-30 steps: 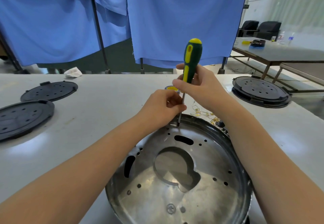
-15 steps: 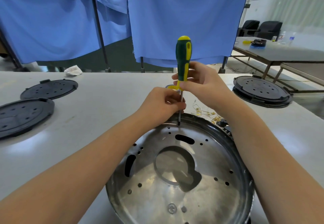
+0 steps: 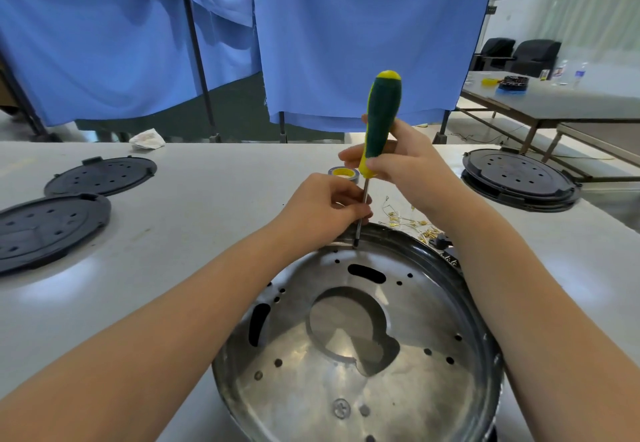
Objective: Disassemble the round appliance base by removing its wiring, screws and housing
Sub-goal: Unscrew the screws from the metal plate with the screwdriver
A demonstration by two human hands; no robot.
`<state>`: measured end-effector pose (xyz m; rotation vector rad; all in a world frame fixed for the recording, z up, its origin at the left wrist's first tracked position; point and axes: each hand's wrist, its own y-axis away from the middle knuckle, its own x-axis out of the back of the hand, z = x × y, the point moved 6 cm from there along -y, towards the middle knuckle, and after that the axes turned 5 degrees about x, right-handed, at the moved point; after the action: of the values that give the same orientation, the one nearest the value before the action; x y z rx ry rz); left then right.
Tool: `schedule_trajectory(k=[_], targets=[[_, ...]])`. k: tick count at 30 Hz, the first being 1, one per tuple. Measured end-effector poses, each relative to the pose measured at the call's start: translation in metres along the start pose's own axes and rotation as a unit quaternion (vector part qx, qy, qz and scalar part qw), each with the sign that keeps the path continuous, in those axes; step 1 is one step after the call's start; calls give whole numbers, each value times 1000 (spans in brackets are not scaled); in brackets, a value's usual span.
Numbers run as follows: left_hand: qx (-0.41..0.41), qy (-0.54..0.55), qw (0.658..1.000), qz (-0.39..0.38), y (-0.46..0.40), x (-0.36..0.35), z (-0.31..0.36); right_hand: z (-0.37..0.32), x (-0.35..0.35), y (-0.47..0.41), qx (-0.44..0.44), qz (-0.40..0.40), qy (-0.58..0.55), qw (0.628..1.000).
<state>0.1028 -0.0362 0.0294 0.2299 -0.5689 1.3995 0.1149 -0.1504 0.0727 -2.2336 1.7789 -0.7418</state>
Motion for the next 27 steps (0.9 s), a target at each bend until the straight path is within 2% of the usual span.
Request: schedule_trajectory(k=[6, 10, 14, 18, 21, 24, 27], targets=[[-5, -33, 998, 56, -4, 9, -4, -1, 5, 2, 39, 49, 112, 992], [-11, -15, 999, 28, -4, 6, -5, -1, 8, 1, 53, 56, 147, 986], [6, 50, 998, -28, -1, -2, -6, 4, 6, -1, 7, 25, 110, 994], [2, 1, 1000, 19, -3, 6, -3, 2, 1, 1, 6, 1, 68, 998], [-3, -19, 999, 43, -4, 8, -2, 0, -1, 2, 24, 2, 87, 996], [-13, -30, 998, 48, -4, 8, -2, 0, 1, 2, 34, 22, 118, 992], [-13, -10, 1000, 16, -2, 2, -3, 0, 4, 2, 36, 28, 129, 991]])
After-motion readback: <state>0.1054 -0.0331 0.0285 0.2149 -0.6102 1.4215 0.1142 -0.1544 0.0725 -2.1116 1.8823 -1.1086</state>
